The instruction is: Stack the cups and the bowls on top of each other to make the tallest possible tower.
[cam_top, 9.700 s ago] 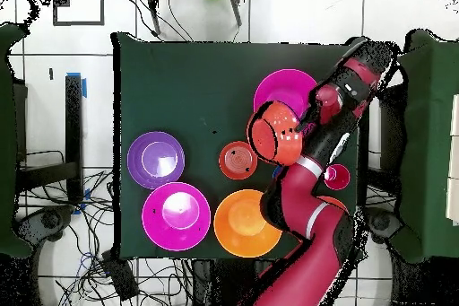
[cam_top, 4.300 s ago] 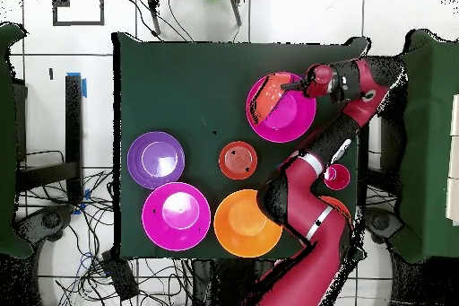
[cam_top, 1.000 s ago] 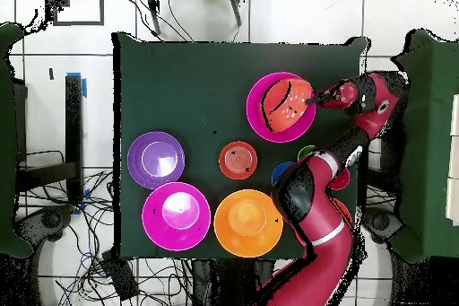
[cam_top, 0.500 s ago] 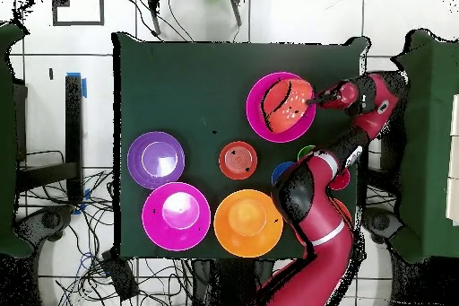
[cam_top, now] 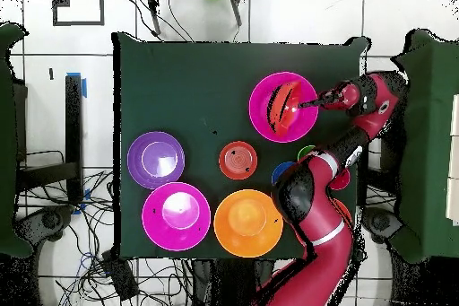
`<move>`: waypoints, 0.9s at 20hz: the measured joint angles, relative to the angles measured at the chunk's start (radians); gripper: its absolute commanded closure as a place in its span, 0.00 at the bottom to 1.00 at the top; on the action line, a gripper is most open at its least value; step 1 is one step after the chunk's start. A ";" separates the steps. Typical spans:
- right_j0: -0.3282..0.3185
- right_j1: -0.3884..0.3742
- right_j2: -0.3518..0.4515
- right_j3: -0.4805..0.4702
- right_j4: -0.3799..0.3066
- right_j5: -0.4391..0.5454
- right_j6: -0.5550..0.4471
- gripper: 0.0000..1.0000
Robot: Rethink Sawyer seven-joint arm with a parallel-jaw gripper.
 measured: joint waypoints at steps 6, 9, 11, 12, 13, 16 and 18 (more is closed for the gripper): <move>0.000 0.000 0.000 0.000 0.000 0.045 -0.036 0.00; 0.000 0.000 0.000 0.000 0.000 0.052 -0.046 0.00; 0.000 0.000 0.001 0.000 0.000 0.052 -0.051 0.00; 0.000 0.000 0.001 0.000 0.000 0.052 -0.053 0.00; 0.000 0.000 0.001 0.000 0.000 0.052 -0.059 0.00; 0.000 0.000 0.001 0.000 0.000 0.052 -0.068 0.00; 0.000 -0.001 -0.003 0.000 0.000 0.052 -0.072 0.00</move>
